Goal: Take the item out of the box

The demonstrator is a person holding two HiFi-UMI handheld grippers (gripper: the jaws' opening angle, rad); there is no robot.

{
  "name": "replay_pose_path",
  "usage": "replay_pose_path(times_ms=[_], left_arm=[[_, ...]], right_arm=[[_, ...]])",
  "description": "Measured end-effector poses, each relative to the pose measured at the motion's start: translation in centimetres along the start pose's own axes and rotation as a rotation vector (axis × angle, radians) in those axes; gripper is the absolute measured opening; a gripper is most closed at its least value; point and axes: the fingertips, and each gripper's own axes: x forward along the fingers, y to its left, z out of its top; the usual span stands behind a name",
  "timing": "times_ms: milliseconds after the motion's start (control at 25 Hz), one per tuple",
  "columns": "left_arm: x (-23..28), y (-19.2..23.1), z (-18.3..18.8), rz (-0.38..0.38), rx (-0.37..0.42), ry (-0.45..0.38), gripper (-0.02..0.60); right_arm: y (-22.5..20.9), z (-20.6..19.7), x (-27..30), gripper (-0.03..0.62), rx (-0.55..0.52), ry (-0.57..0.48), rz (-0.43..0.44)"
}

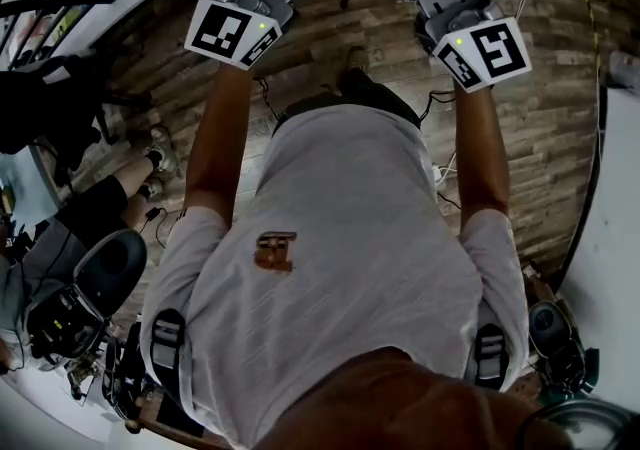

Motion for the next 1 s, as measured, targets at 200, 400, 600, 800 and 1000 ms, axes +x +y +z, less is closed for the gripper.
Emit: replay_pose_path(times_ms=[200,400,600,800,1000], left_arm=[[3.2,1.5,-1.1,0.027,0.003,0.014,0.020],[6.1,1.4,-2.5,0.038,0.000,0.034,0.020],[8.2,1.3,-3.6,0.057,-0.007,0.058,0.020],[9.4,1.9,-4.6,0.073,-0.019,0.083,0.020],[9.9,2.7,-5.8,0.069,-0.026,0.088,0.020]], right_arm=[[-3.0,-0.9,1.0,0.034,-0.011,0.019,0.020],[-5.5,-2.6,1.2,0.034,-0.028,0.080,0.025],[-7.7,-4.8,1.7,0.035,-0.008,0.163,0.034],[-9.3,-6.3,3.0,0.037,-0.005,0.227,0.055],[-9.8,-8.1,4.1,0.037,-0.017,0.284,0.064]])
